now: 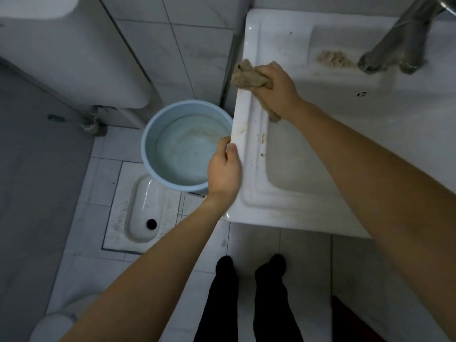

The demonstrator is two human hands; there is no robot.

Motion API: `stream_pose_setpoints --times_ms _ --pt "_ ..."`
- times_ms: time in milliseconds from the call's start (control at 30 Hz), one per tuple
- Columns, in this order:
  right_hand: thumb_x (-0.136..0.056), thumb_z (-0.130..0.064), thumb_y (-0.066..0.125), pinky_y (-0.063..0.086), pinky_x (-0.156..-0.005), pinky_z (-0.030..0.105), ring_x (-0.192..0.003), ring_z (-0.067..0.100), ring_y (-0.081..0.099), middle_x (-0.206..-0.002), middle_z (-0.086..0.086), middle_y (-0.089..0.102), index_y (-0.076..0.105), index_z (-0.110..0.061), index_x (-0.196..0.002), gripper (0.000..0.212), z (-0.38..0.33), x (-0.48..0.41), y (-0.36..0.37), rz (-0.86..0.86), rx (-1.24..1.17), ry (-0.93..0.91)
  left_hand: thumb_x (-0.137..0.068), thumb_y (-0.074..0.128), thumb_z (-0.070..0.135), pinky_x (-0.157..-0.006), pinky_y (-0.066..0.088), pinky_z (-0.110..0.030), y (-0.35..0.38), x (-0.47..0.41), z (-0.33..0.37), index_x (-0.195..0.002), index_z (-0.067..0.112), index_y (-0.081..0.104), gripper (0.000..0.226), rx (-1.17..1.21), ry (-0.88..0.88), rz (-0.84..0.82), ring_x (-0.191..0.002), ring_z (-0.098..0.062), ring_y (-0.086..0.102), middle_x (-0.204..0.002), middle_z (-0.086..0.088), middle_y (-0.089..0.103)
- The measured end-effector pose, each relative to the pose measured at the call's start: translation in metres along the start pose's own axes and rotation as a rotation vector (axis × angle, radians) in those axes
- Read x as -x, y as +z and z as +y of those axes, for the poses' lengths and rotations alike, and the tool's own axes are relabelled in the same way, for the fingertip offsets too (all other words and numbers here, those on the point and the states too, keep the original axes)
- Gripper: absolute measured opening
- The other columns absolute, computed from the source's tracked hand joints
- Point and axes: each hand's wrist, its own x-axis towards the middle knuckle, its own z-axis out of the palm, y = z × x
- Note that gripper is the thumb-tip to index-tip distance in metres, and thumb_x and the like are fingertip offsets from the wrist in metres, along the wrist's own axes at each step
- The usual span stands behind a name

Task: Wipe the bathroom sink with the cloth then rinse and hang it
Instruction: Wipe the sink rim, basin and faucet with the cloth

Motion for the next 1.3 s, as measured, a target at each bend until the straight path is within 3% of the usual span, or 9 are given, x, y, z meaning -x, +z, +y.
stream_pose_setpoints --times_ms 233,333,467,633,767,900,1067,1167,1300 --pt "-0.089 -0.02 0.062 0.044 -0.078 0.026 -0.087 0.015 0.052 -0.096 0.008 0.049 0.064 -0.008 -0.106 0.021 0.005 0.006 0.007 0.024 -0.026 -0.02 -0.101 0.035 0.026 -0.078 0.051 -0.031 0.002 -0.004 -0.006 -0.111 0.026 0.059 0.026 0.017 -0.002 0.008 -0.088 -0.006 0.06 -0.093 0.012 0.065" --pt "-0.09 -0.023 0.063 0.042 -0.071 0.018 -0.081 0.009 0.052 -0.094 0.003 0.052 0.064 -0.021 -0.092 0.003 0.001 0.033 0.012 -0.027 -0.061 -0.038 -0.099 0.035 0.027 -0.079 0.053 -0.034 0.002 -0.005 -0.005 -0.109 0.029 0.06 0.027 0.034 -0.017 0.013 -0.087 -0.008 0.061 -0.093 0.011 0.066" --pt "-0.088 -0.019 0.065 0.038 -0.07 0.005 -0.081 0.007 0.052 -0.096 0.001 0.051 0.066 -0.011 -0.101 0.016 0.0 0.05 0.017 -0.05 -0.09 -0.042 -0.1 0.036 0.025 -0.078 0.052 -0.03 0.002 -0.005 -0.002 -0.108 0.03 0.061 0.027 0.04 -0.03 0.019 -0.084 -0.002 0.06 -0.093 0.012 0.066" --pt "-0.091 -0.019 0.062 0.042 -0.071 0.026 -0.081 0.021 0.05 -0.092 0.013 0.049 0.063 -0.001 -0.096 0.019 0.011 -0.028 0.003 0.088 -0.013 -0.049 -0.101 0.036 0.025 -0.072 0.049 -0.023 0.003 -0.007 -0.004 -0.112 0.03 0.06 0.026 0.046 -0.041 0.009 -0.085 0.0 0.061 -0.093 0.014 0.066" --pt "-0.088 -0.019 0.061 0.035 -0.068 0.011 -0.083 0.02 0.05 -0.091 0.011 0.047 0.067 -0.004 -0.104 0.023 0.022 -0.07 -0.002 0.138 0.002 -0.088 -0.102 0.037 0.022 -0.067 0.046 -0.01 0.003 -0.008 -0.004 -0.112 0.026 0.06 0.026 0.068 -0.03 0.004 -0.086 0.001 0.061 -0.094 0.012 0.066" --pt "-0.09 -0.013 0.058 0.042 -0.071 0.017 -0.086 0.017 0.05 -0.104 0.017 0.05 0.064 -0.003 -0.109 0.022 0.021 -0.047 0.009 0.109 0.018 -0.053 -0.101 0.038 0.02 -0.064 0.044 -0.007 0.003 -0.009 -0.003 -0.109 0.024 0.061 0.024 0.071 -0.029 0.018 -0.082 0.001 0.06 -0.091 0.012 0.066" --pt "-0.09 -0.011 0.059 0.036 -0.071 0.007 -0.089 0.015 0.05 -0.107 0.011 0.048 0.062 -0.004 -0.109 0.02 0.011 0.016 0.023 0.04 0.026 -0.044 -0.1 0.038 0.022 -0.067 0.048 -0.017 0.003 -0.007 0.0 -0.106 0.027 0.062 0.025 0.089 -0.05 0.024 -0.078 0.0 0.059 -0.088 0.01 0.066" --pt "-0.086 -0.005 0.059 0.034 -0.073 0.004 -0.089 0.015 0.05 -0.106 0.014 0.05 0.063 -0.002 -0.108 0.023 0.002 0.045 0.03 0.044 -0.017 -0.04 -0.097 0.038 0.023 -0.08 0.05 -0.027 0.002 -0.007 -0.001 -0.105 0.028 0.065 0.029 0.142 -0.079 0.03 -0.088 -0.004 0.061 -0.094 0.01 0.068" --pt "-0.081 -0.002 0.06 0.032 -0.077 0.002 -0.089 0.007 0.049 -0.102 0.002 0.046 0.065 -0.003 -0.109 0.028 -0.007 0.091 0.043 0.054 -0.097 -0.054 -0.096 0.035 0.021 -0.091 0.049 -0.04 0.001 -0.01 -0.01 -0.098 0.019 0.07 0.035 0.284 -0.122 0.027 -0.096 -0.016 0.063 -0.098 0.003 0.071"
